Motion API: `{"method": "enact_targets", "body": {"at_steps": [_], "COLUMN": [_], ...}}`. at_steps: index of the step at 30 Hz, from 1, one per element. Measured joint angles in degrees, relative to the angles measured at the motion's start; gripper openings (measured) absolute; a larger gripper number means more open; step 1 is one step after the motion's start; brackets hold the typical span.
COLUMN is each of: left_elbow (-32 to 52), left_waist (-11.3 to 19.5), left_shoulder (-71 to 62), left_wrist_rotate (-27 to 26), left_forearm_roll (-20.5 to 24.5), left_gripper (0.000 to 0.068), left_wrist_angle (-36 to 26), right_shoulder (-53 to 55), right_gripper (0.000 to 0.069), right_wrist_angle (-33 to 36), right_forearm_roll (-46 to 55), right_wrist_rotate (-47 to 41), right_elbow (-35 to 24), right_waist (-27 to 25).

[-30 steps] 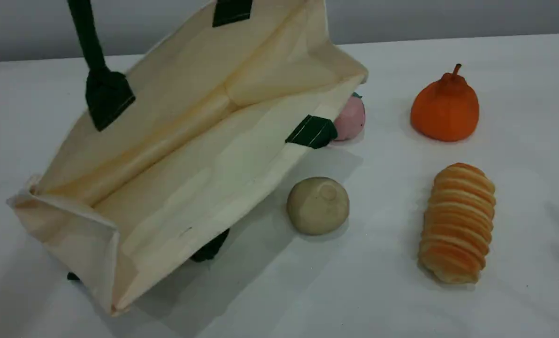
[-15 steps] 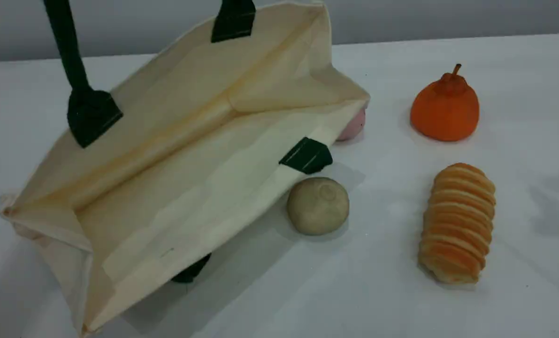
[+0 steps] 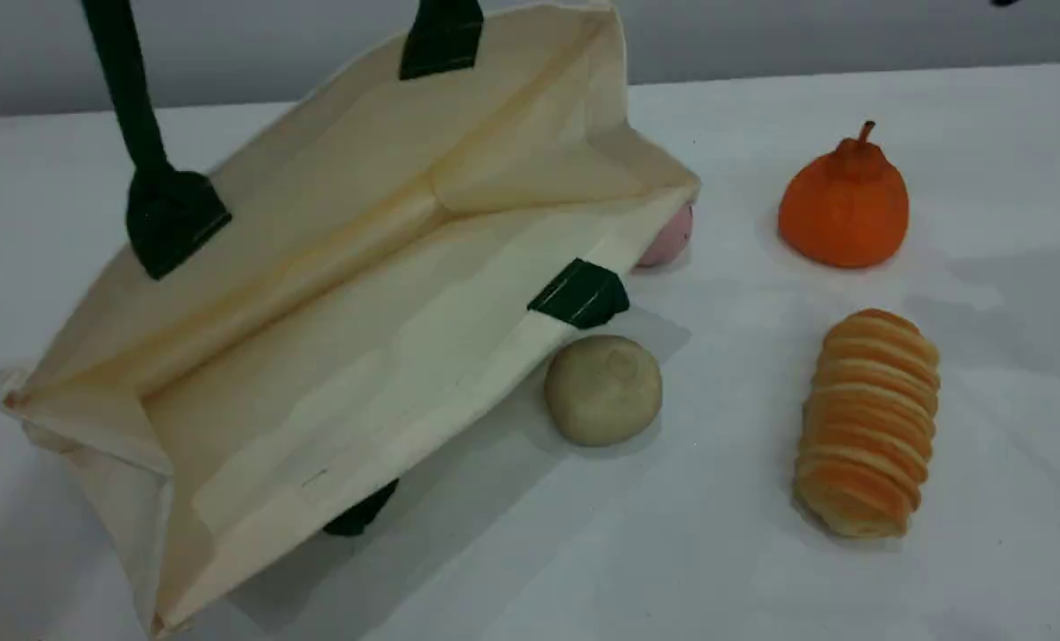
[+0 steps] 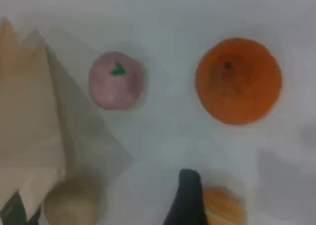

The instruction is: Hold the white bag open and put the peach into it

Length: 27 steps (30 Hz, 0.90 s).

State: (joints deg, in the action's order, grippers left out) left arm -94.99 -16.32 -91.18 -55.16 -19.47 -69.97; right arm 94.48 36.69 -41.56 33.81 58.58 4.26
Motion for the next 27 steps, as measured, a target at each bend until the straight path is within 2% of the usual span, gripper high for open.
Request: {"method": "enact_targets", "body": {"at_steps": [5, 12, 23, 27], "left_elbow": [0.0, 0.0, 0.0, 0.0], "left_waist": [0.0, 0.0, 0.0, 0.0], "left_shoulder": [0.0, 0.0, 0.0, 0.0], "left_wrist_rotate": [0.0, 0.0, 0.7, 1.0], "left_forearm_roll": [0.0, -0.5, -7.0, -7.4], "left_gripper": [0.0094, 0.0094, 0.0094, 0.0094], "left_wrist_angle": [0.0, 0.0, 0.0, 0.0], "right_shoulder": [4.2, 8.1, 10.2, 11.1], "right_gripper": [0.0548, 0.0548, 0.0548, 0.0548], "right_wrist_angle": [-1.4, -5.5, -6.7, -6.7], "right_forearm_roll": [-3.9, -5.1, -8.7, -11.9], "right_wrist_rotate": [4.6, 5.4, 10.0, 14.1], "right_elbow": [0.4, 0.8, 0.8, 0.8], "right_waist": [2.6, 7.2, 7.3, 7.3]}}
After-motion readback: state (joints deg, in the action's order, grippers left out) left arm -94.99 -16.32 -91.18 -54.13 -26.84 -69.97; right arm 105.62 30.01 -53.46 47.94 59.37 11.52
